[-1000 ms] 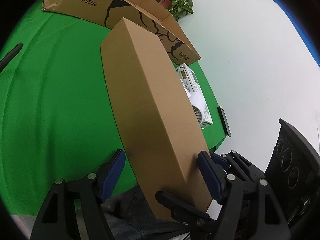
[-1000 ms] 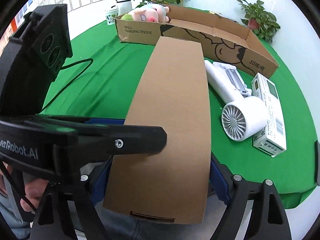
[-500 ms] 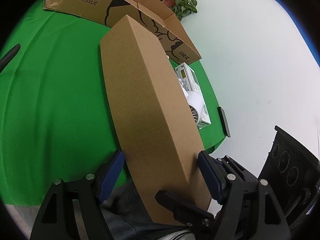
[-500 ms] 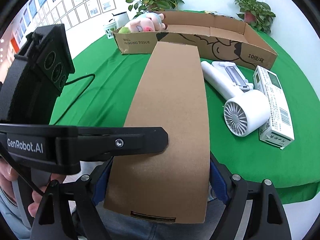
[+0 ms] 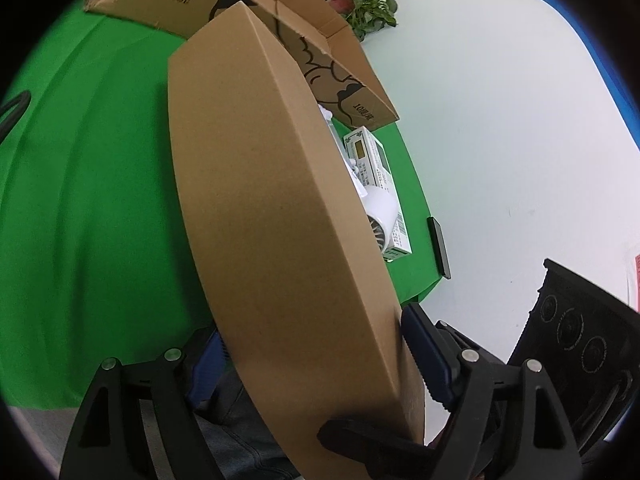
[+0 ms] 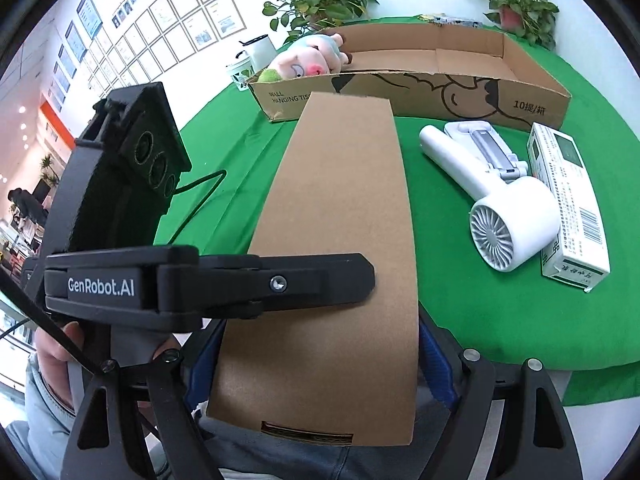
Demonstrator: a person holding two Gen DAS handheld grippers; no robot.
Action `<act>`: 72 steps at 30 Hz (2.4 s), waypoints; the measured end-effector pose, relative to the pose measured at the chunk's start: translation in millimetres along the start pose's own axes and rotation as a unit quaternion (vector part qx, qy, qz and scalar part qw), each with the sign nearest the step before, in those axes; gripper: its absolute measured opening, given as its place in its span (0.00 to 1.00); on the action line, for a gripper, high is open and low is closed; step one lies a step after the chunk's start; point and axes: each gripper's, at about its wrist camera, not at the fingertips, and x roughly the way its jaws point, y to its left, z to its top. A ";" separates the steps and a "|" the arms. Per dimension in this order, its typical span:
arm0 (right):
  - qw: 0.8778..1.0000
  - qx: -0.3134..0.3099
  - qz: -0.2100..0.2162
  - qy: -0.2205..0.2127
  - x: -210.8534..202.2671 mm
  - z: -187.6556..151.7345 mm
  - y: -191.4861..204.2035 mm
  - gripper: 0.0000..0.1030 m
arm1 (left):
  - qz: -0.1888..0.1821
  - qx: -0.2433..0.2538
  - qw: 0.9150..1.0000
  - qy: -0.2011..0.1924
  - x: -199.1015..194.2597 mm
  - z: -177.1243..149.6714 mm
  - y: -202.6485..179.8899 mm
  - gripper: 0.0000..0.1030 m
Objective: Organize objects
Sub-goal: 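Lift the long brown box with the left gripper toward the open box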
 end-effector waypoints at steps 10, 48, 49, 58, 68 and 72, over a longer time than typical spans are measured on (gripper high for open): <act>0.996 -0.047 -0.025 -0.065 -23.8 15.2 20.4 0.78 | 0.018 0.069 0.995 -0.066 -39.4 18.1 -36.6 0.77; 0.961 -0.092 -0.066 -0.252 -100.3 209.4 35.7 0.77 | 0.037 0.246 0.955 -0.160 -94.7 219.2 -171.3 0.76; 0.961 -0.092 -0.065 -0.252 -101.5 215.5 36.0 0.77 | 0.039 0.247 0.955 -0.160 -99.8 218.4 -179.4 0.76; 0.970 -0.075 -0.041 -0.226 -106.5 281.1 35.4 0.77 | 0.060 0.243 0.956 -0.155 -103.1 258.3 -188.6 0.76; 0.984 -0.035 -0.034 -0.170 -54.4 336.1 9.8 0.77 | 0.060 0.198 0.972 -0.108 -64.8 298.9 -148.2 0.76; 0.989 -0.016 -0.029 -0.142 -25.5 344.5 -5.8 0.77 | 0.067 0.185 0.976 -0.091 -44.7 309.5 -129.6 0.76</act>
